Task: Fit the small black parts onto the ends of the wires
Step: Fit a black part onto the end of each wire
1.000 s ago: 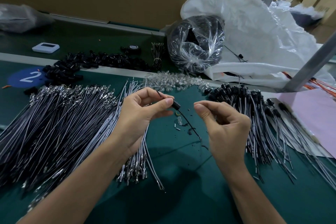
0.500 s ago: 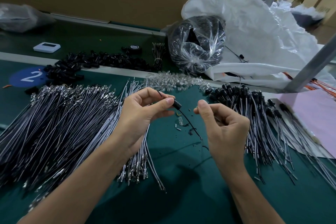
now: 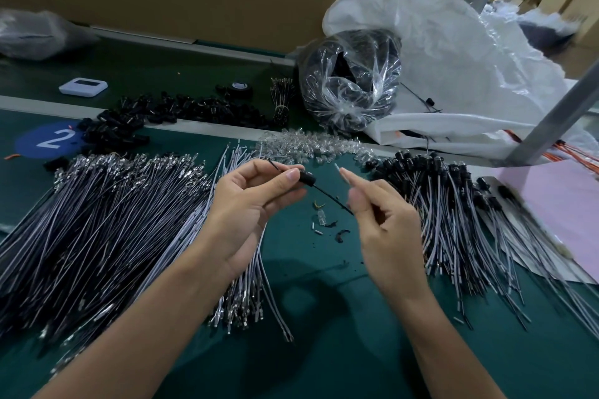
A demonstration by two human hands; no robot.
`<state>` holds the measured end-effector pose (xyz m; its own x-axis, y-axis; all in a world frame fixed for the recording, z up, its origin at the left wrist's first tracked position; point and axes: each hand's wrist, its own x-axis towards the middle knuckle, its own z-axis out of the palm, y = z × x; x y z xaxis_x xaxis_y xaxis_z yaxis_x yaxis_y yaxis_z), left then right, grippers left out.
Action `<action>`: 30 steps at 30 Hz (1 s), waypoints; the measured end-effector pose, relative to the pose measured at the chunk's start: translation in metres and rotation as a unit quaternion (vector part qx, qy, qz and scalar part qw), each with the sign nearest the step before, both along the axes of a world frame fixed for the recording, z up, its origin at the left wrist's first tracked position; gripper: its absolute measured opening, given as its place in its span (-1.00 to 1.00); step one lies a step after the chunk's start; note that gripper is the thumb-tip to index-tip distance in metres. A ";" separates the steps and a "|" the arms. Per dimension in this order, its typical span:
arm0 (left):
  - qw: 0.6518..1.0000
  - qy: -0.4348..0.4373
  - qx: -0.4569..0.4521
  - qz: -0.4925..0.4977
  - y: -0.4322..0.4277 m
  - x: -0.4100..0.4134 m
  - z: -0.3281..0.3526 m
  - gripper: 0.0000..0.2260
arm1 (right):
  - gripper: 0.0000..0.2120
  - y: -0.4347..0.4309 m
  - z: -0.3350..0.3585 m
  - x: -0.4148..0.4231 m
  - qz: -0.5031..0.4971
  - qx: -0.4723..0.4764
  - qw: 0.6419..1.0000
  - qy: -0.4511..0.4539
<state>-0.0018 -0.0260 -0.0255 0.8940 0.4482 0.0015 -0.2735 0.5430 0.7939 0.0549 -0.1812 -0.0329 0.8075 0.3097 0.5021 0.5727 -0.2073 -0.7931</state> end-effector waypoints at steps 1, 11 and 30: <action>1.000 -0.001 -0.009 0.000 0.001 0.000 0.000 -0.93 | -0.72 0.000 0.000 0.000 0.000 0.010 1.000 -0.001; 1.000 -0.010 -0.008 0.002 0.001 0.003 -0.003 -0.91 | -0.92 -0.001 -0.003 -0.003 -0.044 0.021 0.998 -0.038; 1.000 -0.015 0.001 -0.004 0.000 0.002 -0.004 -0.88 | -0.93 -0.003 -0.001 -0.003 -0.062 0.017 0.994 -0.090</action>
